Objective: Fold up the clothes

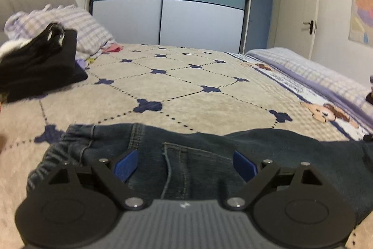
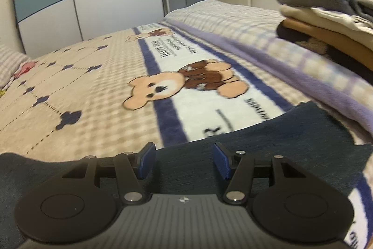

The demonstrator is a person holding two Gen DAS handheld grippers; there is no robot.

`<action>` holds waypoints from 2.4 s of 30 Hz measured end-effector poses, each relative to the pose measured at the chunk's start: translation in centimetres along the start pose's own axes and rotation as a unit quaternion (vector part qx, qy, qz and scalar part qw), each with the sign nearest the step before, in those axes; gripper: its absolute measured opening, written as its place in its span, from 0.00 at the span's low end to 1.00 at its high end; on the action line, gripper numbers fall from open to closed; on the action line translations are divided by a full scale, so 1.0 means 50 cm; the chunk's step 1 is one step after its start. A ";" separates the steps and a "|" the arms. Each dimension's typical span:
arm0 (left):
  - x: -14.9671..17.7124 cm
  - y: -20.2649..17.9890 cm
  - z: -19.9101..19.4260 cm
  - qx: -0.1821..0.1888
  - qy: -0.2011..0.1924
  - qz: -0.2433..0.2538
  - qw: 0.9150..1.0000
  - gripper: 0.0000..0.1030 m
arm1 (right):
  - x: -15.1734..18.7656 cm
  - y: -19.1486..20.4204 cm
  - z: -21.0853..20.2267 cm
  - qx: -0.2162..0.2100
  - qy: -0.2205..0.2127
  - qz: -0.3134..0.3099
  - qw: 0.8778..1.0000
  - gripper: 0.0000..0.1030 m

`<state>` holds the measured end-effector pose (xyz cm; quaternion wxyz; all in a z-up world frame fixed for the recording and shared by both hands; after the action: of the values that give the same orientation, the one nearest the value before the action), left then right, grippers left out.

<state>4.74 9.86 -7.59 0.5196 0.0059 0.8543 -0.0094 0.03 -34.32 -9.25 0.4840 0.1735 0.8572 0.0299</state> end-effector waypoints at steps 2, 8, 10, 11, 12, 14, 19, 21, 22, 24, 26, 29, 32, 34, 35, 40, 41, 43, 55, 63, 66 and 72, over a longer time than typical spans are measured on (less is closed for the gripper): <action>0.007 0.000 0.001 0.001 -0.002 0.010 1.000 0.88 | 0.004 0.006 0.009 0.002 0.005 -0.001 1.000 0.56; 0.034 -0.018 0.002 -0.015 -0.004 0.081 0.997 0.88 | 0.014 -0.024 0.025 0.024 0.019 -0.001 1.000 0.57; 0.038 -0.023 -0.001 -0.021 -0.005 0.098 0.995 0.88 | 0.016 -0.042 0.020 0.029 0.020 0.006 0.999 0.62; 0.038 -0.024 -0.003 -0.022 -0.005 0.103 0.994 0.88 | 0.016 -0.051 0.017 0.031 0.020 0.011 0.999 0.62; 0.035 -0.023 -0.006 -0.022 -0.005 0.100 0.995 0.88 | 0.015 -0.061 0.014 0.035 0.018 0.016 0.999 0.62; 0.025 -0.020 -0.012 -0.020 -0.006 0.089 0.996 0.88 | 0.014 -0.079 0.006 0.051 0.014 0.020 0.998 0.62; -0.018 0.008 -0.015 -0.024 -0.019 0.044 0.999 0.89 | 0.013 -0.081 -0.006 0.051 0.011 0.035 0.998 0.62; -0.023 0.028 0.000 -0.038 -0.014 0.036 0.999 0.89 | 0.013 -0.071 -0.008 0.042 0.011 0.042 0.998 0.62; -0.025 0.038 0.008 -0.046 -0.011 0.032 0.998 0.89 | 0.011 -0.062 -0.009 0.036 0.010 0.044 0.998 0.62; -0.026 0.055 0.023 -0.059 -0.004 0.026 0.998 0.88 | 0.005 -0.040 -0.009 0.025 0.004 0.037 0.999 0.62; -0.011 0.063 0.041 -0.068 0.007 0.033 0.997 0.87 | -0.001 -0.014 -0.008 0.015 -0.001 0.025 1.000 0.62; 0.004 0.055 0.050 -0.086 0.008 0.067 0.994 0.87 | -0.008 0.025 -0.004 -0.001 -0.003 0.013 1.000 0.62; 0.011 0.065 0.054 -0.082 0.019 0.061 0.995 0.87 | -0.014 0.063 0.001 -0.025 -0.001 0.025 0.999 0.62; 0.014 0.072 0.052 -0.076 0.021 0.056 0.995 0.87 | -0.016 0.093 0.006 -0.043 0.000 0.036 0.998 0.62; 0.016 0.074 0.049 -0.074 0.020 0.058 0.995 0.86 | -0.016 0.111 0.010 -0.052 0.000 0.038 0.998 0.62; 0.018 0.072 0.019 -0.067 -0.008 0.068 0.995 0.85 | 0.000 0.204 0.025 -0.088 0.011 0.004 0.996 0.62; 0.016 0.070 0.013 -0.066 -0.012 0.069 0.995 0.85 | 0.004 0.221 0.024 -0.093 0.010 -0.011 0.996 0.62; 0.010 0.063 0.001 -0.065 -0.019 0.071 0.995 0.88 | 0.012 0.249 0.020 -0.102 0.010 -0.040 0.994 0.62; 0.010 -0.018 -0.034 0.004 -0.032 0.059 0.998 0.93 | 0.062 0.133 0.017 -0.050 0.010 -0.104 0.993 0.62; 0.022 -0.062 -0.038 0.023 -0.021 0.065 0.997 0.93 | 0.046 -0.088 -0.025 0.027 -0.016 -0.044 0.999 0.63; 0.018 -0.080 -0.044 0.037 -0.021 0.049 0.998 0.96 | 0.040 -0.155 -0.046 0.060 -0.028 -0.021 0.998 0.63; 0.015 -0.139 -0.059 0.070 -0.028 0.059 0.995 0.96 | 0.037 -0.252 -0.106 0.106 -0.053 0.035 0.992 0.63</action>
<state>1.65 2.99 -6.82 0.5415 0.0921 0.8347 -0.0390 -8.66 -44.90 -10.74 0.5062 0.2551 0.8221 -0.0535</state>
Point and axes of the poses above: each gripper's, at about its wrist camera, not at the fingertips, and z roughly the way its jaws point, y to its left, x to its underside, the point moved 10 cm from there along z, roughly the way its jaws point, and after that the axes turned 12 degrees about -x, right-handed, at the moved point
